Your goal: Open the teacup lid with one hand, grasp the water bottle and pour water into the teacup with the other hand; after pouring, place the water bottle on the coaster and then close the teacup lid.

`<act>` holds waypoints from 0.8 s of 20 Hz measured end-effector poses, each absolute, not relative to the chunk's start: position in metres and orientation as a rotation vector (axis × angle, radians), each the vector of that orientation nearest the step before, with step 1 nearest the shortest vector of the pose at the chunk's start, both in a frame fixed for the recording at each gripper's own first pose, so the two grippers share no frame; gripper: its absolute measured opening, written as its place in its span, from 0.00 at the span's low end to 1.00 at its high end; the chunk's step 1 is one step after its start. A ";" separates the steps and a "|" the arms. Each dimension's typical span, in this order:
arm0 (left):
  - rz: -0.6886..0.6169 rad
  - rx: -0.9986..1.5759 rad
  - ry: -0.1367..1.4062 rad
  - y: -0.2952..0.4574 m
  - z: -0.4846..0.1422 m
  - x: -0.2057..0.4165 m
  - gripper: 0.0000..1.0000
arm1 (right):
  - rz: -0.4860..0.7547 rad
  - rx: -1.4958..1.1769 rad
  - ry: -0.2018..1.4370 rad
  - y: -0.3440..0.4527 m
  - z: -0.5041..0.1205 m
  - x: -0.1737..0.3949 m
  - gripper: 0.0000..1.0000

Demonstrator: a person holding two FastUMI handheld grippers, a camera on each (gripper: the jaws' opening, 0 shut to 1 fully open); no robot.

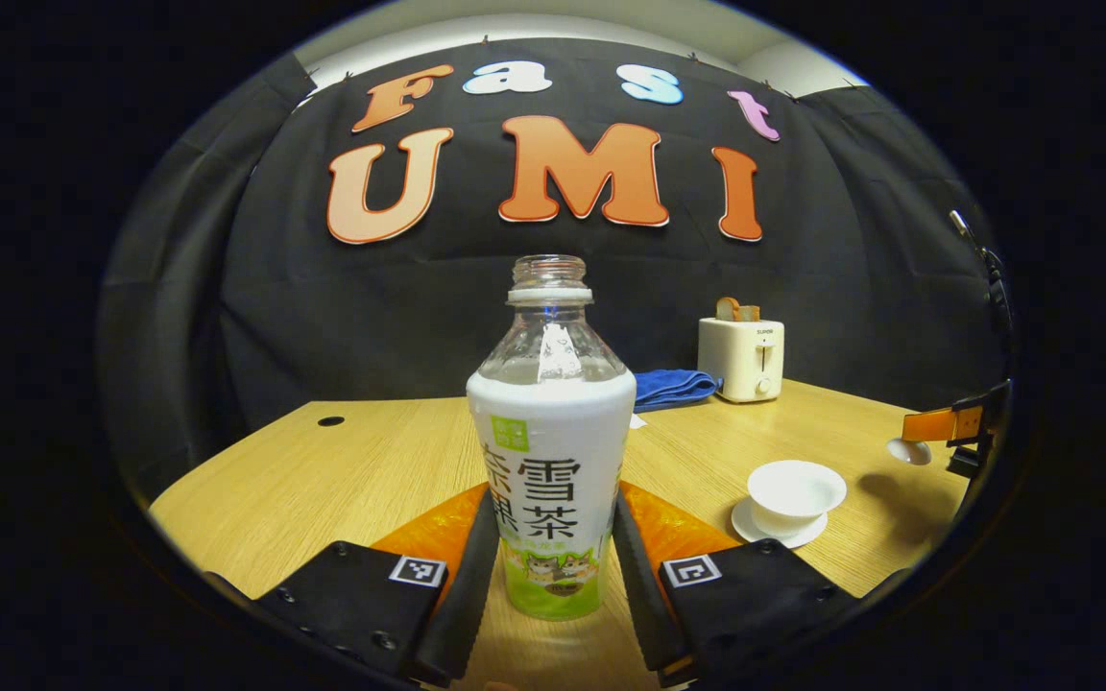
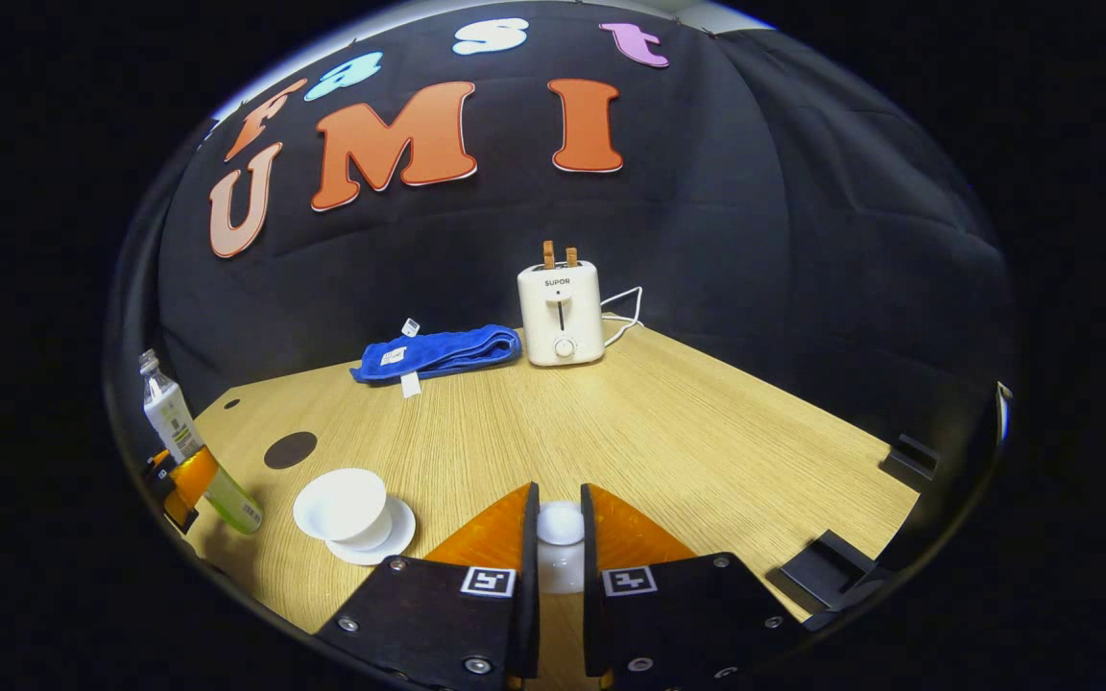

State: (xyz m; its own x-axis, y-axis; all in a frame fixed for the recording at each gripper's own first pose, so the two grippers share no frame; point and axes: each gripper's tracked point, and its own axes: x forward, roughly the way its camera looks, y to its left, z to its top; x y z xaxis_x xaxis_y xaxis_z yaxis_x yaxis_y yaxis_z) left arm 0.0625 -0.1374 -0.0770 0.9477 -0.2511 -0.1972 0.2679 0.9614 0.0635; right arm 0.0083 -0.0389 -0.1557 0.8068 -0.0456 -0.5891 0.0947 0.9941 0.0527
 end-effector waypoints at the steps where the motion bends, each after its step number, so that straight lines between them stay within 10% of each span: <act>1: -0.266 0.114 0.178 -0.138 -0.073 0.062 0.67 | -0.076 0.083 0.627 -0.039 -0.154 0.006 0.19; 16: -0.350 0.643 0.176 -0.158 -0.057 0.078 0.66 | -0.102 0.102 0.629 -0.052 -0.150 -0.004 0.19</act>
State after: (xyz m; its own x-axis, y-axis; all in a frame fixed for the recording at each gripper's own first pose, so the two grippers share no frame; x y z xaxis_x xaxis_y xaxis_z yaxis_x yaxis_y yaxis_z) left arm 0.0775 -0.1577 -0.0569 0.9268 -0.2638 -0.2673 0.3719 0.7443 0.5547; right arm -0.0040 -0.0515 -0.1503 0.8037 -0.0642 -0.5916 0.1259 0.9900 0.0637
